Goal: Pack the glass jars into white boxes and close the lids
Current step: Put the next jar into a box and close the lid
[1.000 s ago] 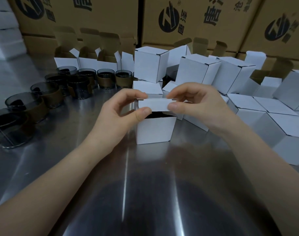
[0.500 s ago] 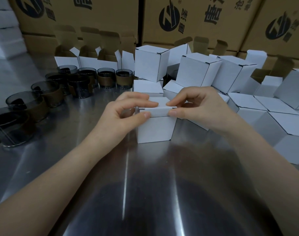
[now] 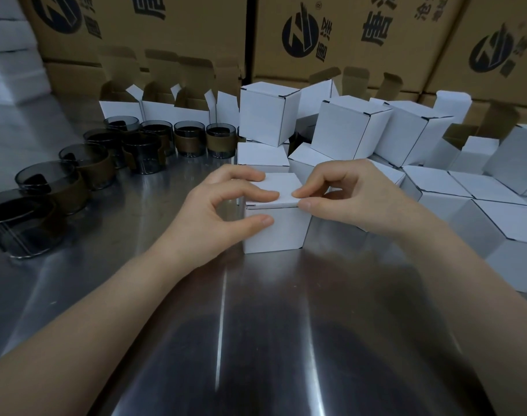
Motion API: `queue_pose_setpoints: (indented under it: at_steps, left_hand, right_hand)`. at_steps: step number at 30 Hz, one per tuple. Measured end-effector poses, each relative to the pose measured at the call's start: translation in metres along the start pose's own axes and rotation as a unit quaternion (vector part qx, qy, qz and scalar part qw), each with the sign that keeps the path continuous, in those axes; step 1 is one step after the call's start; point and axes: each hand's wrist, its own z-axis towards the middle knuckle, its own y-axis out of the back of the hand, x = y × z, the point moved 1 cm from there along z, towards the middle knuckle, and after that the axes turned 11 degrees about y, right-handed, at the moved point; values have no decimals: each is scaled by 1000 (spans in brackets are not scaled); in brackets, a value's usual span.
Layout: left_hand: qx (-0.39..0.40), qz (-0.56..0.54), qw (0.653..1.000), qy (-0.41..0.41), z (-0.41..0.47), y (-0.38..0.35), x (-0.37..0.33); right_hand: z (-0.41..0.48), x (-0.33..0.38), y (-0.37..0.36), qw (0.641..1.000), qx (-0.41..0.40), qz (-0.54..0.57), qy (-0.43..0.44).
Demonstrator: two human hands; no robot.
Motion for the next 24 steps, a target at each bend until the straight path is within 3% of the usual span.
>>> queue_pose_setpoints:
  at_steps: [11,19,24]
  left_hand:
    - [-37,96,993,-55,0,-3,0]
    - [-109,224,958,-141,1,-7,6]
    - [-90,260,951,-143,0,-7,7]
  right_hand:
    - [1,4,-5,998,9,-57,2]
    - [3,9,-21,981,-3,-185,55]
    - [6,2,-24,974,-18,-224,30]
